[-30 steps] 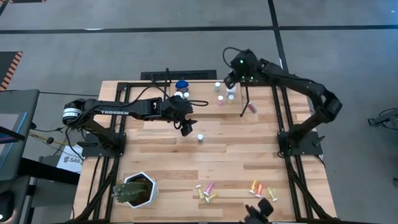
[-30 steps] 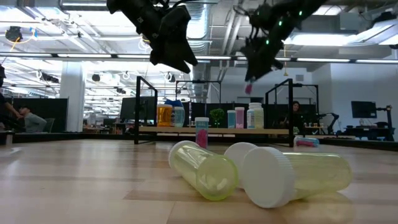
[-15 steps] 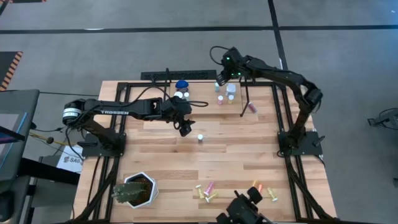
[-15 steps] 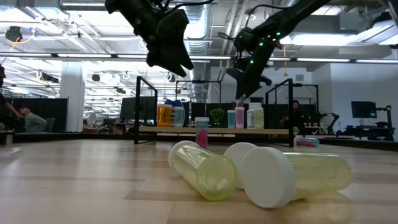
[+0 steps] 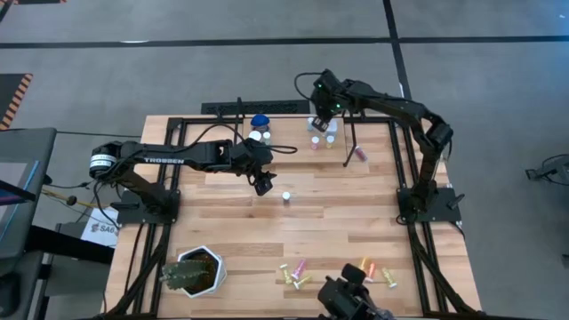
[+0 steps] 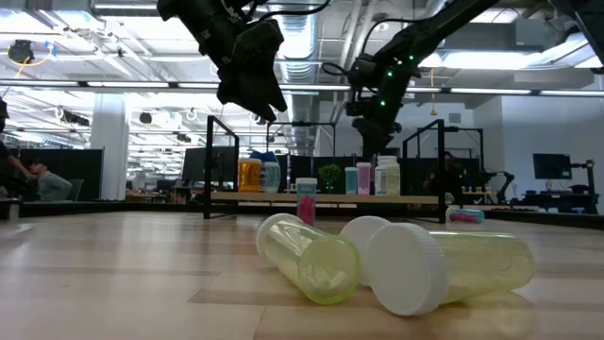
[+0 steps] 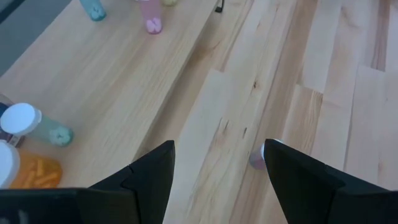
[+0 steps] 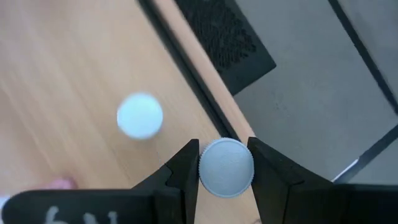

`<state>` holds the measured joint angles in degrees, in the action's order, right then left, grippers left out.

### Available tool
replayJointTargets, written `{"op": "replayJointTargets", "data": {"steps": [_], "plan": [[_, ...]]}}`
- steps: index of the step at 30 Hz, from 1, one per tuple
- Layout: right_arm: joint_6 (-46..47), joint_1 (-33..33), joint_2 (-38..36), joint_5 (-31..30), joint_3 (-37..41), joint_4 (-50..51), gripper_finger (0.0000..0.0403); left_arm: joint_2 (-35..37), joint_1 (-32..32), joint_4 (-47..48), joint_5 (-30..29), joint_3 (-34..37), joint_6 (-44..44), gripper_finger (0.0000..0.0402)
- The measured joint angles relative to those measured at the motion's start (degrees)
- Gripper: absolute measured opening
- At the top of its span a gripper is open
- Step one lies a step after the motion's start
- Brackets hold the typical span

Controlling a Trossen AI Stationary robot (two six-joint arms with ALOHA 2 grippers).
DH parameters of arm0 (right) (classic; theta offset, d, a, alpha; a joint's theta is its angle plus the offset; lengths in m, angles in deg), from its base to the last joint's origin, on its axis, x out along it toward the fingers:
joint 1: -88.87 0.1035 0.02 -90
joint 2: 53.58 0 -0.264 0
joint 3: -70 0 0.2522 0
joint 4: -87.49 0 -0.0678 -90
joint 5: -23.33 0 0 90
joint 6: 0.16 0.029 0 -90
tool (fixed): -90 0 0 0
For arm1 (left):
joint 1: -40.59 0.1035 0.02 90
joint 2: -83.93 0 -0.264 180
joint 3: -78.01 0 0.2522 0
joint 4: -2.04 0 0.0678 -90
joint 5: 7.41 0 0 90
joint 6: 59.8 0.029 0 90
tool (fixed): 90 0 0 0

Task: Pick and place medicine bottles onto shelf by color
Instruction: Put the blue pill bottle on the shelf

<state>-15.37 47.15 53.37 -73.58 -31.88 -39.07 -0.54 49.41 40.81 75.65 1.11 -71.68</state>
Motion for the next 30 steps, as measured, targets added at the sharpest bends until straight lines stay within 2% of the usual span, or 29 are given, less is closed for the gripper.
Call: {"op": "replayJointTargets", "data": {"steps": [7, 14, 30], "plan": [[-6.73, 0.00, -0.02, 5.54, 0.00, 0.62, 0.0136, 0.00, 0.00, -0.03, -0.24, 0.00, -0.23, 0.0232], [-11.09, -0.02, -0.02, 5.74, 0.00, 0.57, 0.0136, 0.00, 0.00, -0.02, -0.24, 0.00, -0.24, 0.0232], [-13.84, -0.32, 0.05, 7.62, 2.12, -3.96, 0.0136, 0.00, 0.00, -0.01, -0.22, 0.00, -0.22, 0.0232]]}}
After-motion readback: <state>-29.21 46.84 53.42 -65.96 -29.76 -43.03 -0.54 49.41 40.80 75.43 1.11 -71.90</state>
